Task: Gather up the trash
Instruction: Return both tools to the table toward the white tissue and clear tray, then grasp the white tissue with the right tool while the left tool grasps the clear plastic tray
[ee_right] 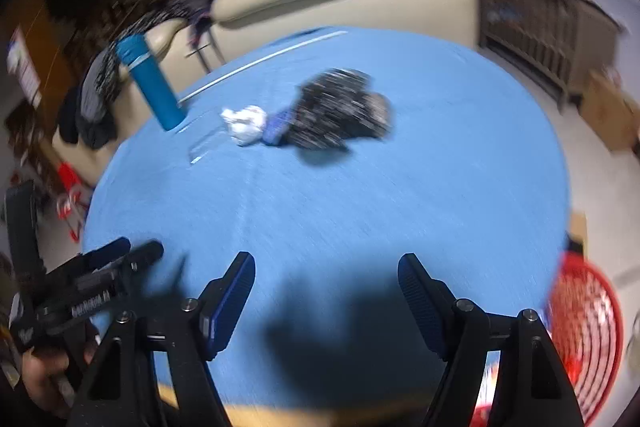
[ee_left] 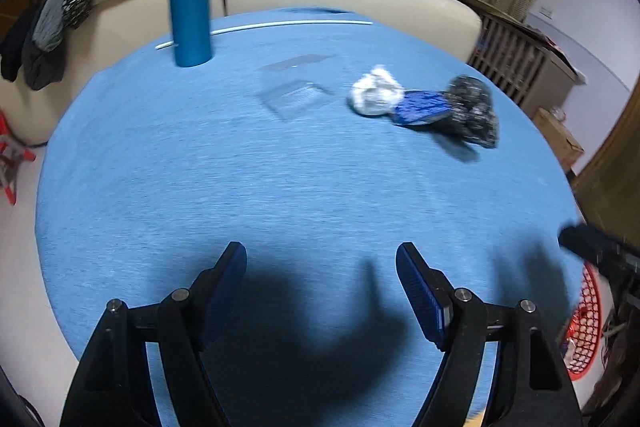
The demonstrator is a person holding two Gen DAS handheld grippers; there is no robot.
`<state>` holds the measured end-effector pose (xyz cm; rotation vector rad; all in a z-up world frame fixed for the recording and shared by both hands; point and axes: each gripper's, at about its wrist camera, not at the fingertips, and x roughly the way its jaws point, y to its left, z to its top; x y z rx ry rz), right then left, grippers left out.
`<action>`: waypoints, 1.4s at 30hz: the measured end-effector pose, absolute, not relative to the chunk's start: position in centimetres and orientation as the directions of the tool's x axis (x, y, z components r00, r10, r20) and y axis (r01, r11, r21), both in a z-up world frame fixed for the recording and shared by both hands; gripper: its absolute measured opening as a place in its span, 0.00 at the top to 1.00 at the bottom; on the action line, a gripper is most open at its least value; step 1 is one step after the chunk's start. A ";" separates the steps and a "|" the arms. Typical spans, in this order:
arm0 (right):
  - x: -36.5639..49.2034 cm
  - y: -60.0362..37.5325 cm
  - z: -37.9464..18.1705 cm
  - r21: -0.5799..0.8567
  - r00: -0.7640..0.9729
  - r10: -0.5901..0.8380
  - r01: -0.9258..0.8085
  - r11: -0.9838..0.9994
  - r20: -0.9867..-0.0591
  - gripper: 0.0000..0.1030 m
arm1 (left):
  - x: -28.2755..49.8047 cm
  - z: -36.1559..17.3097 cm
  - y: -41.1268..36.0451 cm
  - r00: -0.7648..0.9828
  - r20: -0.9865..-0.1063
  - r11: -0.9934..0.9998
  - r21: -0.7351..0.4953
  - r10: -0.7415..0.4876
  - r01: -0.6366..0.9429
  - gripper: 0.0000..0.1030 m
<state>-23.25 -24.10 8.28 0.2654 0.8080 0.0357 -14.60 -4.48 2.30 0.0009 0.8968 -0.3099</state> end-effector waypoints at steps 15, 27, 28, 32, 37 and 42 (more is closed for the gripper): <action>-4.6 -14.3 8.5 0.008 0.677 0.089 -0.123 0.992 -0.731 0.26 | -11.0 1.4 0.1 0.585 -0.770 0.967 -0.188 -0.255 0.174 0.25; -3.2 -14.7 6.9 0.018 0.663 0.102 -0.132 0.991 -0.742 0.67 | -6.4 2.3 -1.7 0.610 -0.746 0.962 -0.165 -0.266 0.218 0.24; -3.7 -15.0 7.2 0.038 0.668 0.115 -0.128 0.991 -0.735 0.67 | -5.8 2.3 -2.0 0.613 -0.741 0.959 -0.164 -0.273 0.230 0.24; -6.4 -16.5 8.4 0.120 0.686 0.165 -0.114 0.986 -0.709 0.67 | -2.2 2.4 -3.6 0.605 -0.739 0.949 -0.157 -0.297 0.274 0.24; -9.4 -18.0 8.6 0.191 0.684 0.202 -0.093 0.977 -0.701 0.67 | 1.2 2.1 -5.7 0.601 -0.742 0.935 -0.100 -0.298 0.340 0.20; -11.4 -19.3 8.6 0.223 0.681 0.211 -0.072 0.972 -0.701 0.67 | 3.7 0.7 -5.9 0.543 -0.770 0.918 -0.139 -0.336 0.372 0.31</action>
